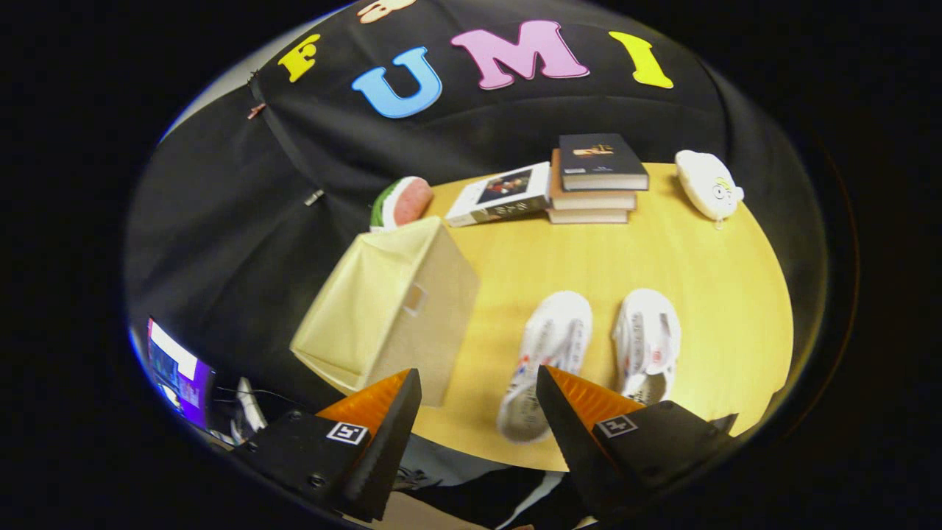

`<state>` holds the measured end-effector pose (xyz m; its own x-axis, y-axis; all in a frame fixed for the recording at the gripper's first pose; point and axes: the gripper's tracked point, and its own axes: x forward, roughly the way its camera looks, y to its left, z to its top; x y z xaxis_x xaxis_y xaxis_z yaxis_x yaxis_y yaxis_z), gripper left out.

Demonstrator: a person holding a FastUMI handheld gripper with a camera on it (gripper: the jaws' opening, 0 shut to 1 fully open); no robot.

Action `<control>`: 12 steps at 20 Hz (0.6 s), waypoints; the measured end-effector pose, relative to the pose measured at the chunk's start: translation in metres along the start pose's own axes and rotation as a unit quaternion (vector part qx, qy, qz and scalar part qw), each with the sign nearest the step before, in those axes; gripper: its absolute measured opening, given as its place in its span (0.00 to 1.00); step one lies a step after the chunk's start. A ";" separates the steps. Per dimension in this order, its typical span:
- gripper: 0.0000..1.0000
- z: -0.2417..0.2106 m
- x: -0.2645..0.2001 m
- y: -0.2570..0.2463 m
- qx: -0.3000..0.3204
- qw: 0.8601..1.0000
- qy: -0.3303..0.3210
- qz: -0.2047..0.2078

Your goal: Open the storage box then place both shoes into the box .Put the left shoe in first, then the right shoe, with the right side of both shoes facing outward in a uniform manner.

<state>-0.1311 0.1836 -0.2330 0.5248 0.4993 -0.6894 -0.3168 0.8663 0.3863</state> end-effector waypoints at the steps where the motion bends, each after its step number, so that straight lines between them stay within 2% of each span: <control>1: 0.96 -0.008 0.004 -0.014 -0.006 1.000 0.008 -0.019; 6: 0.95 -0.037 0.035 -0.048 -0.019 0.996 0.043 -0.070; 7: 0.89 -0.041 0.042 -0.052 -0.025 0.996 0.048 -0.077; 10: 0.88 -0.045 0.068 -0.068 -0.038 0.992 0.056 -0.105; 12: 0.78 -0.039 0.086 -0.073 -0.022 0.992 0.048 -0.115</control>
<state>-0.0935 0.1630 -0.3446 0.5108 0.2824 -0.8120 -0.2324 0.9547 0.1858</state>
